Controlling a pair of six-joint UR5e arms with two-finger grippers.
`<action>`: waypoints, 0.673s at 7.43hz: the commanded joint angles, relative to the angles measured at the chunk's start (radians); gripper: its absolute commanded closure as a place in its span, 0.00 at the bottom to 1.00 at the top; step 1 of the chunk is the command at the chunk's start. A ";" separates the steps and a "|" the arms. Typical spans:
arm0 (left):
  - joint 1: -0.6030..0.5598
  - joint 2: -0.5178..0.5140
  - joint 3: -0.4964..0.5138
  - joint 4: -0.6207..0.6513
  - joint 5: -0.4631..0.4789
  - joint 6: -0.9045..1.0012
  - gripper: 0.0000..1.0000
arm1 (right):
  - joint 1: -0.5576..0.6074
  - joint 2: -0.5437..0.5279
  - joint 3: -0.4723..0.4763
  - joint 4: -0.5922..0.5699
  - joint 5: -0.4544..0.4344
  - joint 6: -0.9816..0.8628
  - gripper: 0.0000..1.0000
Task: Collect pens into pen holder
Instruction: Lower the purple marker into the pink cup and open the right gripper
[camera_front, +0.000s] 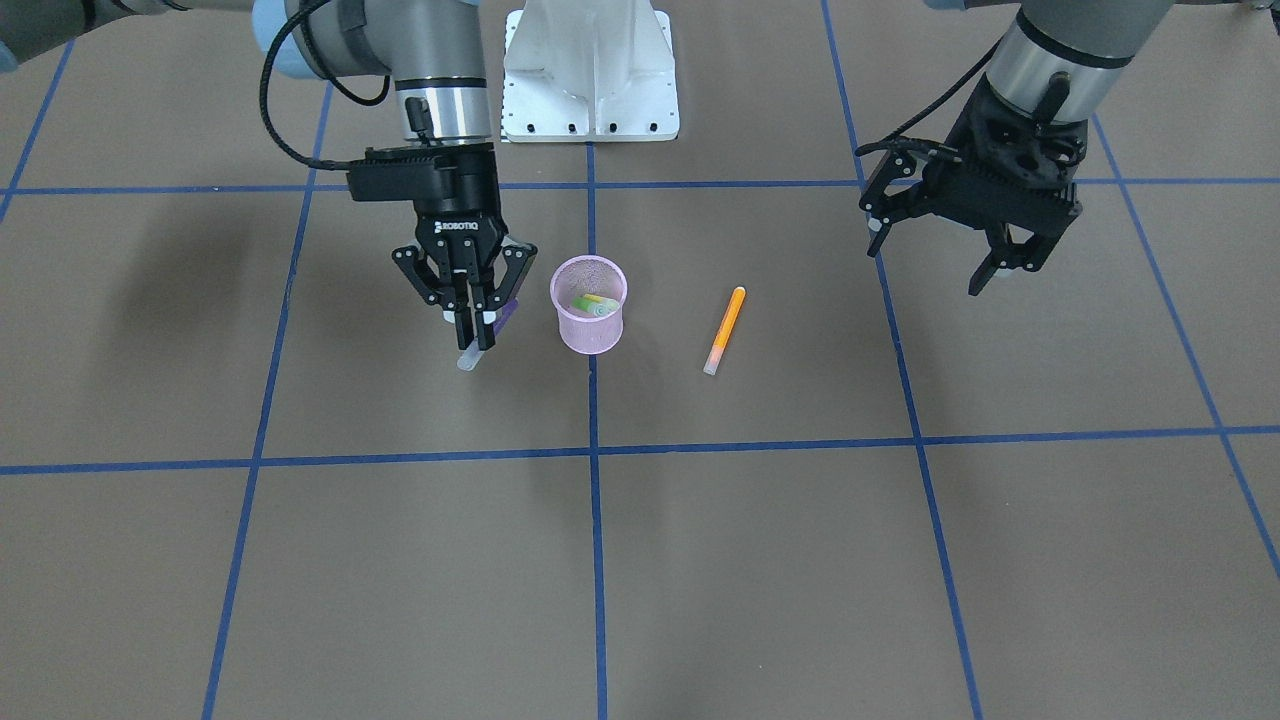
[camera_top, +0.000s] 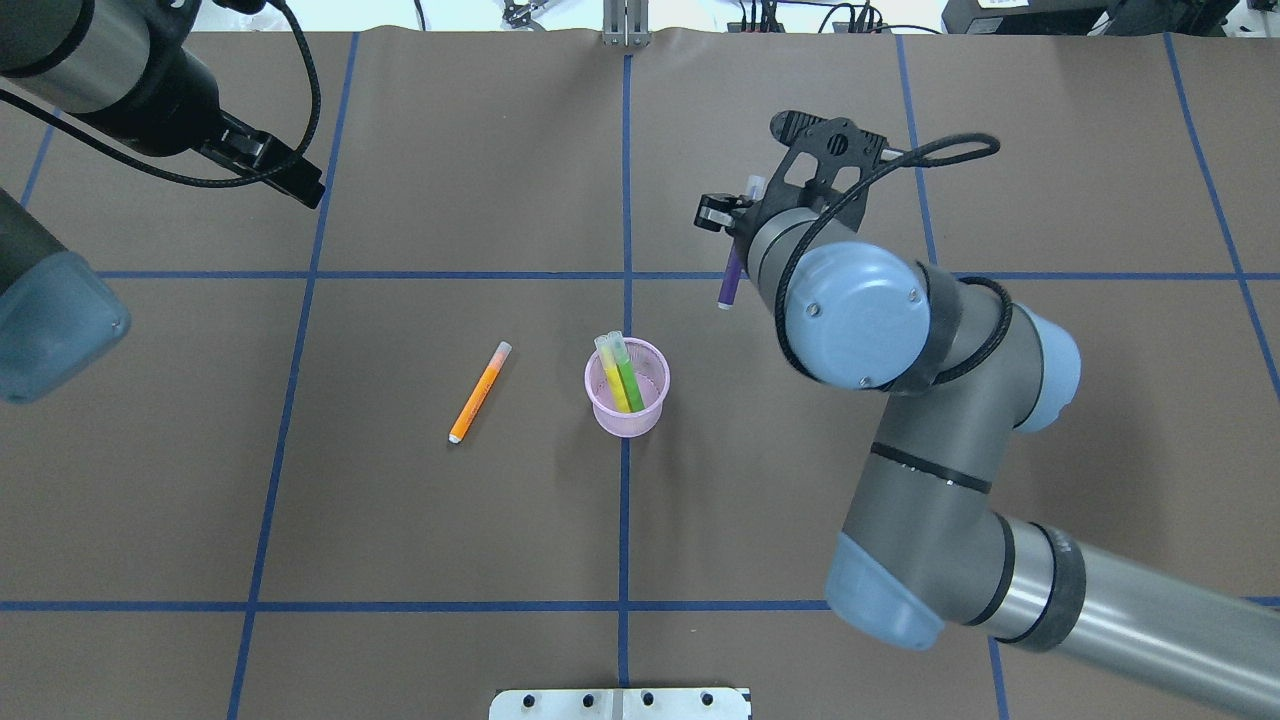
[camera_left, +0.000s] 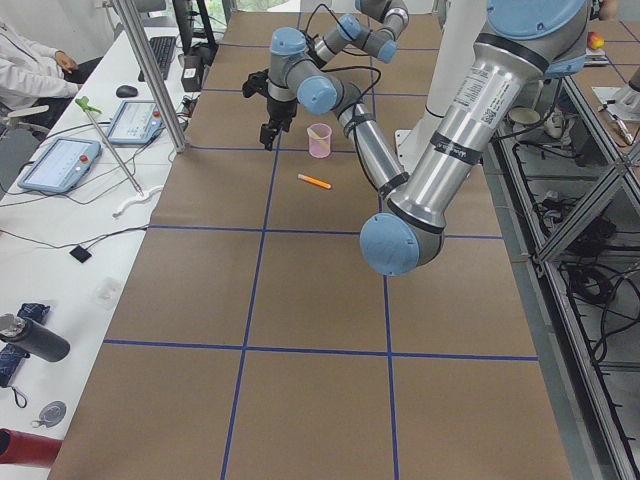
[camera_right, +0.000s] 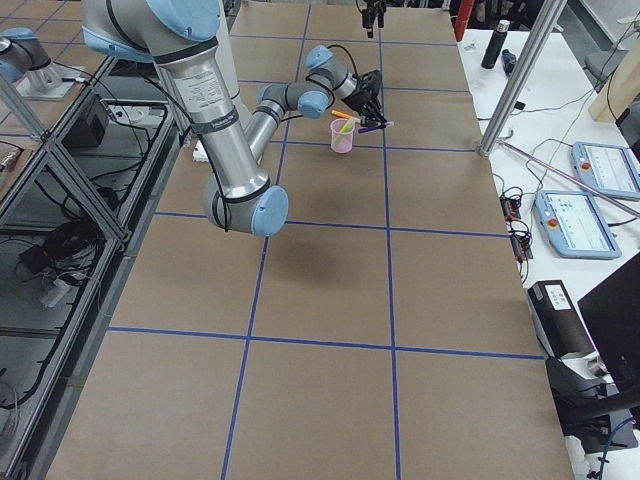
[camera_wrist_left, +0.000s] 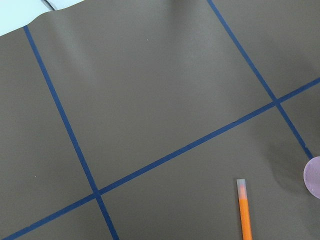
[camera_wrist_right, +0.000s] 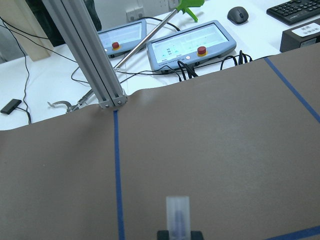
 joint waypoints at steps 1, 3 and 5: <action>0.000 -0.001 0.008 -0.002 -0.002 -0.003 0.01 | -0.088 0.046 -0.022 -0.020 -0.150 0.059 1.00; 0.000 -0.001 0.010 -0.002 -0.002 -0.003 0.01 | -0.145 0.055 -0.069 -0.023 -0.219 0.067 1.00; 0.000 -0.001 0.016 -0.002 -0.002 -0.001 0.01 | -0.179 0.057 -0.091 -0.023 -0.253 0.066 1.00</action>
